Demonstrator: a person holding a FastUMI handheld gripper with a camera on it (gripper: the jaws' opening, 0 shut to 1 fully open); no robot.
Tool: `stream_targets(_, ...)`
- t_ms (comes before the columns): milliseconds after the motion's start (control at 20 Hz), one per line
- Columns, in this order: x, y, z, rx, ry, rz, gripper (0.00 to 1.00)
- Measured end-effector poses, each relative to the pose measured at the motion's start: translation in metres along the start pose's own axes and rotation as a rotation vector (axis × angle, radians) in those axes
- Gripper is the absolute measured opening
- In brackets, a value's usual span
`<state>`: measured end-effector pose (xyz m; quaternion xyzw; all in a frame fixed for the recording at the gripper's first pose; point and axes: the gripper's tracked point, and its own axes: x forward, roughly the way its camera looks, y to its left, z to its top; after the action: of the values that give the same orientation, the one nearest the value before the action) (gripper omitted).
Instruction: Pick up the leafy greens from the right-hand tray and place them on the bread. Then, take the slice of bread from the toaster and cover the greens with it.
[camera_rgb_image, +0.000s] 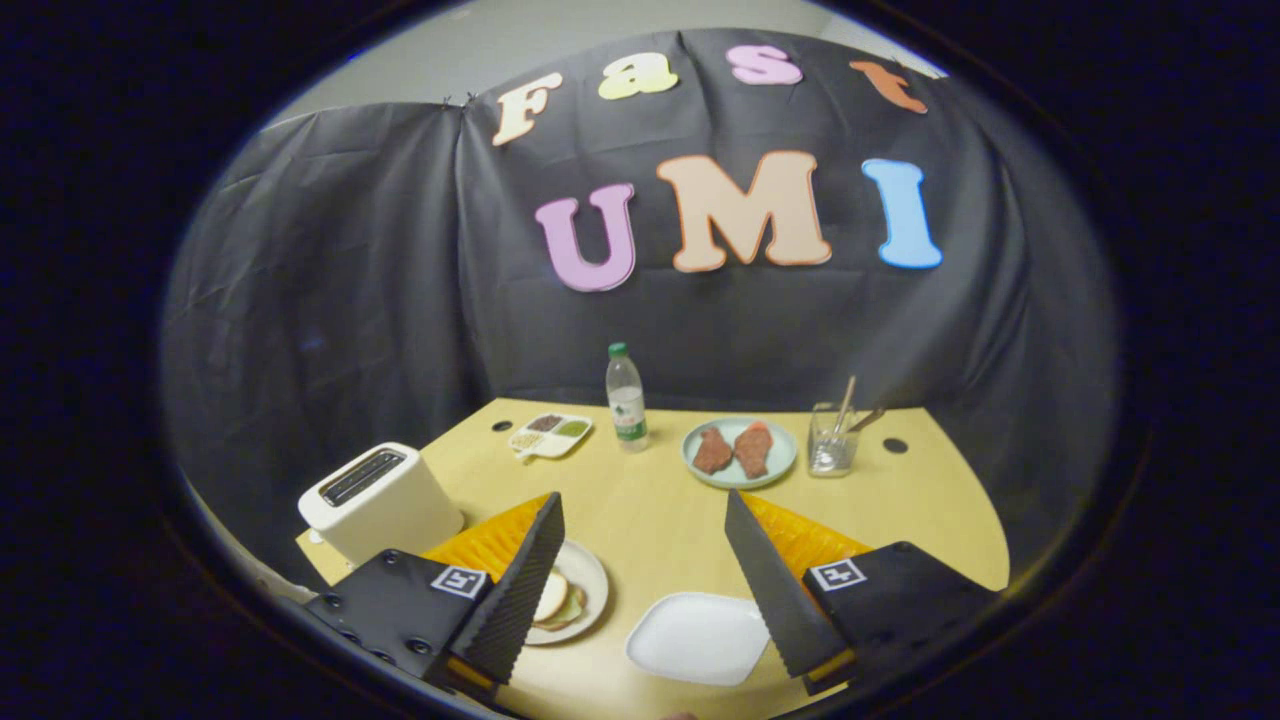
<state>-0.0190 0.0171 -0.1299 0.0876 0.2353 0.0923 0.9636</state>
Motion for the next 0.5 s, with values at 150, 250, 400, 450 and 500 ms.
stream_targets(150,-0.017,-0.017,0.036,-0.018,-0.123,-0.068,1.0)
stream_targets(250,-0.025,-0.031,0.053,-0.029,-0.18,-0.117,1.0)
stream_targets(400,-0.038,-0.046,0.072,-0.038,-0.24,-0.162,1.0)
stream_targets(450,-0.041,-0.051,0.079,-0.042,-0.26,-0.173,1.0)
stream_targets(500,-0.044,-0.056,0.084,-0.042,-0.279,-0.186,1.0)
